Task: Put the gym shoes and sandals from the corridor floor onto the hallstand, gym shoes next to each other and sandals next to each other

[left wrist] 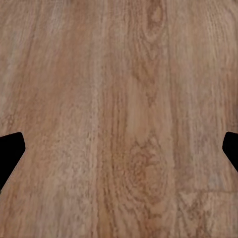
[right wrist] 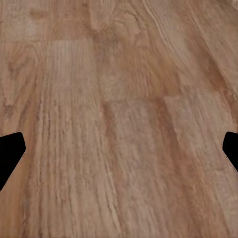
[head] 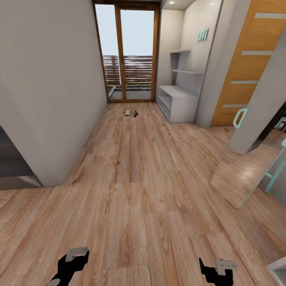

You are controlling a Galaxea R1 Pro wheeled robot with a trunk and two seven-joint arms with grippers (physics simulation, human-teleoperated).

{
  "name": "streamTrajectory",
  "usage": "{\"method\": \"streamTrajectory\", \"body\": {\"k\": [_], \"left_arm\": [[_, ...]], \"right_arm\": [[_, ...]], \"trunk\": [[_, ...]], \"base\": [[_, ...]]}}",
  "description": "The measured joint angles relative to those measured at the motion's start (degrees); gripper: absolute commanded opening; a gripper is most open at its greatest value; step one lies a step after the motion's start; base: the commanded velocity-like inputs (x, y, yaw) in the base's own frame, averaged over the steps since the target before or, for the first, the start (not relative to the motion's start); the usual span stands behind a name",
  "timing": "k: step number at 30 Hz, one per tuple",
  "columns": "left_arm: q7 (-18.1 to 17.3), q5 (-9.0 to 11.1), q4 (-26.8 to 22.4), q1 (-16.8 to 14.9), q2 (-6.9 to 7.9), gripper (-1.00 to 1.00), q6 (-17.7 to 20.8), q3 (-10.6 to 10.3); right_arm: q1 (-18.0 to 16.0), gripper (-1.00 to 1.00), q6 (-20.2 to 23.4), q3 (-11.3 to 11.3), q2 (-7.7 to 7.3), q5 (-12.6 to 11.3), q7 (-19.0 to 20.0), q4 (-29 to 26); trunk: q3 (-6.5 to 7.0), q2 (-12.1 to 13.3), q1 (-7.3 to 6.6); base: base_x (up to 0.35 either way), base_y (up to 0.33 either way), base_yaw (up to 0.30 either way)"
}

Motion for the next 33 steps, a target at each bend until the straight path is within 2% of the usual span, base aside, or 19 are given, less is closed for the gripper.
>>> {"method": "streamTrajectory", "body": {"k": [33], "left_arm": [[0.0,0.0,0.0,0.0,0.02,1.0,0.0,0.01]], "right_arm": [[0.0,1.0,0.0,0.03,0.0,0.08,0.0,0.04]], "trunk": [[0.0,0.0,0.0]], "base": [[0.338,0.0,0.0]]}}
